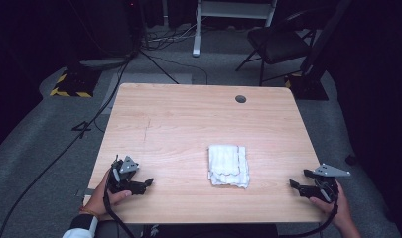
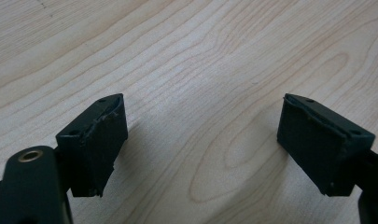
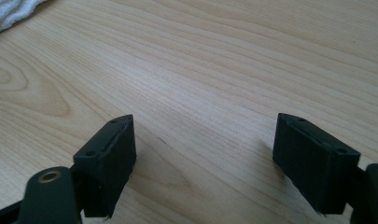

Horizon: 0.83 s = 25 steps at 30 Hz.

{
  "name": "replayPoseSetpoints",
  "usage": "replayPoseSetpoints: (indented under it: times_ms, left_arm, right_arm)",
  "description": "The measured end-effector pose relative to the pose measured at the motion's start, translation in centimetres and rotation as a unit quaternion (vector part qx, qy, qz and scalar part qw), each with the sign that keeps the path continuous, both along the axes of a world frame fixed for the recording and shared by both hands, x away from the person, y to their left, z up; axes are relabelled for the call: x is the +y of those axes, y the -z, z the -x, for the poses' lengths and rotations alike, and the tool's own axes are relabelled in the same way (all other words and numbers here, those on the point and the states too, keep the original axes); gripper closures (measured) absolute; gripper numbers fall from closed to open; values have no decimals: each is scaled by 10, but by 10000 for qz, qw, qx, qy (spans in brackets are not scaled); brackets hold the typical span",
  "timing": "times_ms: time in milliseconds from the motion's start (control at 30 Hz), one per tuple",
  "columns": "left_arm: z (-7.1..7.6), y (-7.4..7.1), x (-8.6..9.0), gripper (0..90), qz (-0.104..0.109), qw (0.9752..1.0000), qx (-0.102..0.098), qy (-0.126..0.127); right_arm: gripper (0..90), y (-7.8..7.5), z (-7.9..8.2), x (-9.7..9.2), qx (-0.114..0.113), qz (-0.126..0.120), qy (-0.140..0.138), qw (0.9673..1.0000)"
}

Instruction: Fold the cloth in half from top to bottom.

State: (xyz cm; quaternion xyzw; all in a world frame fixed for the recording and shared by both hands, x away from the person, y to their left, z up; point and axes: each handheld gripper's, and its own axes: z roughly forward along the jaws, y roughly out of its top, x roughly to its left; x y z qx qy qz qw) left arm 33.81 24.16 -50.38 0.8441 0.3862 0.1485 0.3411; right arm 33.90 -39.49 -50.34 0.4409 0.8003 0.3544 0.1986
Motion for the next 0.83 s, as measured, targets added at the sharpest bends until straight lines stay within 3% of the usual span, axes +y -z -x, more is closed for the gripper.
replayPoseSetpoints:
  times_ms: [833]
  left_arm:
    - [-1,0,1,153,-15,10000,17,-5]
  right_arm:
    - [215,0,0,0,0,1,0,10000]
